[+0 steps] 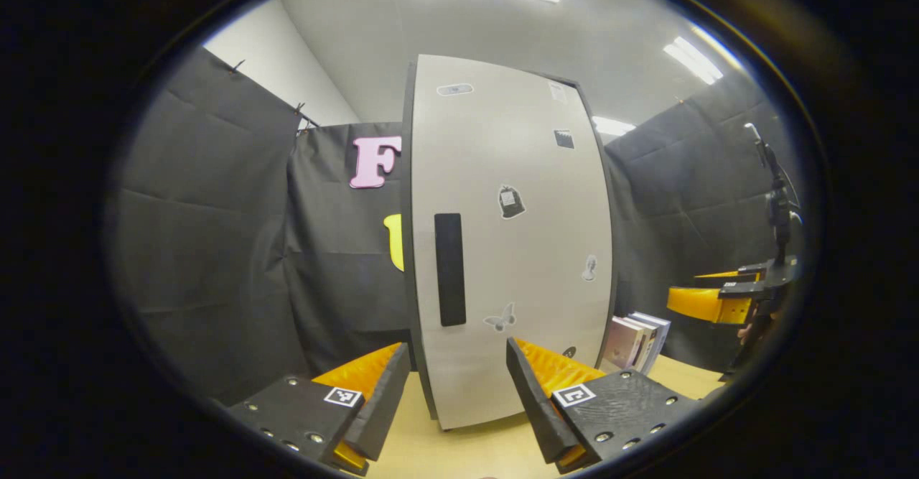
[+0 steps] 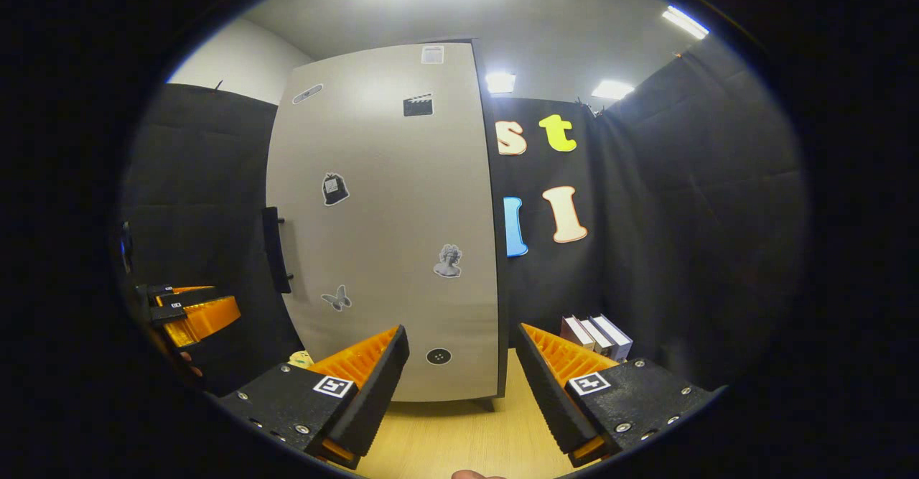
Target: Open the cabinet door with the right hand, grasp the bottle in the cabinet with the left hand and place it on the coaster, then close the cabinet door with the right hand.
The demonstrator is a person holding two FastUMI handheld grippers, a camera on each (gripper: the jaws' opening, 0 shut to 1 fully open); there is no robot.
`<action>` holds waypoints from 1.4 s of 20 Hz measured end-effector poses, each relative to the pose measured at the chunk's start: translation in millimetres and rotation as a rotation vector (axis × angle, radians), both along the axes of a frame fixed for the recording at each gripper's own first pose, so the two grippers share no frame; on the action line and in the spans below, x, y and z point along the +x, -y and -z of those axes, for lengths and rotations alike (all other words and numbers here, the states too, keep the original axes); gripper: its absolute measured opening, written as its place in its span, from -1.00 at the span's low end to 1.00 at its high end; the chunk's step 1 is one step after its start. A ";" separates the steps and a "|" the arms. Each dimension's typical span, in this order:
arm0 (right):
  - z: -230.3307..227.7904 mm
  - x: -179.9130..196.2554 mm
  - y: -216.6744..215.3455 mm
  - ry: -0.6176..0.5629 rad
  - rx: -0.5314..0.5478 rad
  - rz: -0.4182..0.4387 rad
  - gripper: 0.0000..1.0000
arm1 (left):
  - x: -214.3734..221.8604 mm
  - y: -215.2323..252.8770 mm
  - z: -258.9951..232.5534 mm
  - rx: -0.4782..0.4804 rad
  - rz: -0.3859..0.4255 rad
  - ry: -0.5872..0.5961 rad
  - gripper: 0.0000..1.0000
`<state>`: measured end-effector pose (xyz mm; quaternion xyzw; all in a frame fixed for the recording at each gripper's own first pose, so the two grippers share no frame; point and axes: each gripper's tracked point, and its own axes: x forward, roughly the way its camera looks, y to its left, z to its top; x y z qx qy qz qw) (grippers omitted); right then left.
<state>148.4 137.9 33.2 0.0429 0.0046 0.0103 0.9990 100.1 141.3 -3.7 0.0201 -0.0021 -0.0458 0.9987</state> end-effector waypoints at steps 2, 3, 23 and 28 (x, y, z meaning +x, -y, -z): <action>-0.7 0.3 1.1 0.000 0.001 0.001 0.86 | 0.3 1.1 -0.5 0.003 0.001 0.001 0.62; -0.8 0.2 0.9 0.000 0.001 0.001 0.87 | 0.2 0.7 -0.1 0.006 -0.001 0.001 0.62; -0.3 -4.5 4.5 -0.005 0.001 0.001 0.86 | -1.4 5.5 0.8 0.022 0.008 -0.002 0.58; -1.0 -3.8 4.8 -0.005 0.002 0.001 0.87 | -1.7 4.2 0.2 0.013 0.002 -0.002 0.62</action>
